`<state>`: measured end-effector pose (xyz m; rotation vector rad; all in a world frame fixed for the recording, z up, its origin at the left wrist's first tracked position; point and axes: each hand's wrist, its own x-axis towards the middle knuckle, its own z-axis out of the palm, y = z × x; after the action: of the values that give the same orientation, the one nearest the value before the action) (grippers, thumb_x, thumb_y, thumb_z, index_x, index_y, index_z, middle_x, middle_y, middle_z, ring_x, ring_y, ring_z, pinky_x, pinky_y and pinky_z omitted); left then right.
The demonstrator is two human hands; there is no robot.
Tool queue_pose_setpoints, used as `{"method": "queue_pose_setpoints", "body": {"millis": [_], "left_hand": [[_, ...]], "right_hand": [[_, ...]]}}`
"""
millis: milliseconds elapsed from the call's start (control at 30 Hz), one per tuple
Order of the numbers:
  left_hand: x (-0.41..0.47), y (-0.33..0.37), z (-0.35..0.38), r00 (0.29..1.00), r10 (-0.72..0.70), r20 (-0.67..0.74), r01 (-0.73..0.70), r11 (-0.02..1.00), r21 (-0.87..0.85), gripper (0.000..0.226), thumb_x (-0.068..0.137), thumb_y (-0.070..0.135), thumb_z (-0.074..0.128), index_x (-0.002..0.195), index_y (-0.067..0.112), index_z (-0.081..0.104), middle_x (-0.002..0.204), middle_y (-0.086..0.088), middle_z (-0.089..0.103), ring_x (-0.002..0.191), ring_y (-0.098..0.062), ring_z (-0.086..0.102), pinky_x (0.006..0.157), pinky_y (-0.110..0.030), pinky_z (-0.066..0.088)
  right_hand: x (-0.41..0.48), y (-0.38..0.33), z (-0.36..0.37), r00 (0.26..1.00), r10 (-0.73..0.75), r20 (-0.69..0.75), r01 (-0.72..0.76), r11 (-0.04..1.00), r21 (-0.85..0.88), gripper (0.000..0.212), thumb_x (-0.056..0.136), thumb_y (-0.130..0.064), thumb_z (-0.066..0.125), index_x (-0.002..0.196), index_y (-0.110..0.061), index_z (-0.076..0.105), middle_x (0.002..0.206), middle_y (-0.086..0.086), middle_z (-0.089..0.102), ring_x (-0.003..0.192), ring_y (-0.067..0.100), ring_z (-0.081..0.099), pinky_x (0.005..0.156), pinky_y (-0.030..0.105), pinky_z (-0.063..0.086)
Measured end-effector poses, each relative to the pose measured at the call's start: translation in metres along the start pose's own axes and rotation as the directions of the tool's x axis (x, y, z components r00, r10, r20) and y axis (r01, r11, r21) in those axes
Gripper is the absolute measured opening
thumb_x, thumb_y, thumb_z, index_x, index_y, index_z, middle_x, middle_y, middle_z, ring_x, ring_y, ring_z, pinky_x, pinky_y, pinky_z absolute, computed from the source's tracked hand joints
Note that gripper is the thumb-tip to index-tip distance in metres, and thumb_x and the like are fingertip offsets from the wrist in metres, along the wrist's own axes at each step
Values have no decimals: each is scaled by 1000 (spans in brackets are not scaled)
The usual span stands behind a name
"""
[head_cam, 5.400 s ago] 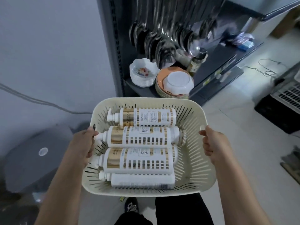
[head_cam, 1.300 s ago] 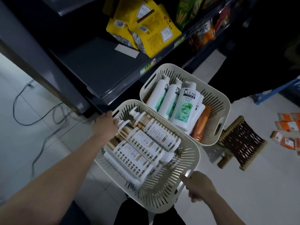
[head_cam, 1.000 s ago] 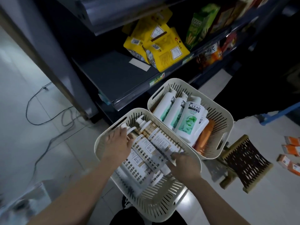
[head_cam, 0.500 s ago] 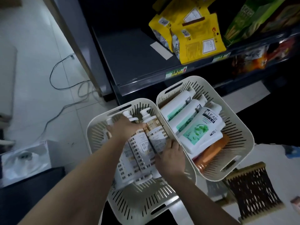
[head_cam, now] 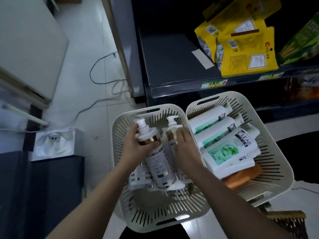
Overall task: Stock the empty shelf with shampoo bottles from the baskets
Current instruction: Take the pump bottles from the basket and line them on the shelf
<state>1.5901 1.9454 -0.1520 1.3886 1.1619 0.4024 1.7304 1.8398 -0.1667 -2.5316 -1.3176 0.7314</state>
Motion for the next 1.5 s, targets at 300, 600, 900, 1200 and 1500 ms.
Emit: {"method": "queue_pose_setpoints", "body": {"millis": [300, 600, 900, 1200, 1500], "left_hand": [[-4, -8, -44, 992, -126, -12, 115, 933, -340, 85, 58, 7, 87, 133, 21, 50, 118, -10, 67, 102, -29, 68, 82, -45, 58], [-16, -9, -60, 986, -168, 6, 146, 837, -528, 67, 68, -7, 75, 113, 37, 54, 112, -12, 68, 93, -28, 70, 68, -36, 59], [-45, -6, -53, 985, -162, -60, 105, 834, -541, 92, 54, 3, 87, 133, 29, 48, 122, -11, 63, 104, -32, 66, 86, -51, 56], [-102, 29, -95, 948, -46, -315, -89, 912, -401, 77, 63, -8, 83, 122, 33, 54, 112, -1, 66, 99, -19, 67, 69, -25, 56], [-192, 76, -174, 763, 41, -646, -212, 959, -189, 70, 59, -5, 87, 115, 24, 57, 105, 5, 67, 93, -15, 66, 75, -26, 54]], "right_hand": [[68, -16, 0, 996, 61, 69, -33, 937, -347, 69, 97, -39, 50, 149, 1, 29, 154, 20, 35, 142, 33, 28, 116, 38, 27], [5, 2, 15, 990, 115, 79, -125, 983, 135, 81, 81, -35, 77, 148, -19, 36, 148, 18, 30, 131, 39, 42, 102, 42, 40], [-5, 3, 6, 976, 149, 156, -184, 954, 237, 76, 69, -30, 87, 127, -14, 40, 106, 8, 63, 96, 29, 64, 77, 34, 48], [-18, -53, -55, 978, -164, 126, 84, 872, 482, 63, 59, -19, 92, 107, -30, 53, 95, -15, 63, 88, 8, 63, 66, 25, 48], [-49, -182, -97, 857, -513, 50, 387, 704, 595, 74, 53, -19, 94, 113, -32, 53, 102, -12, 63, 95, 12, 61, 80, 35, 53]]}}
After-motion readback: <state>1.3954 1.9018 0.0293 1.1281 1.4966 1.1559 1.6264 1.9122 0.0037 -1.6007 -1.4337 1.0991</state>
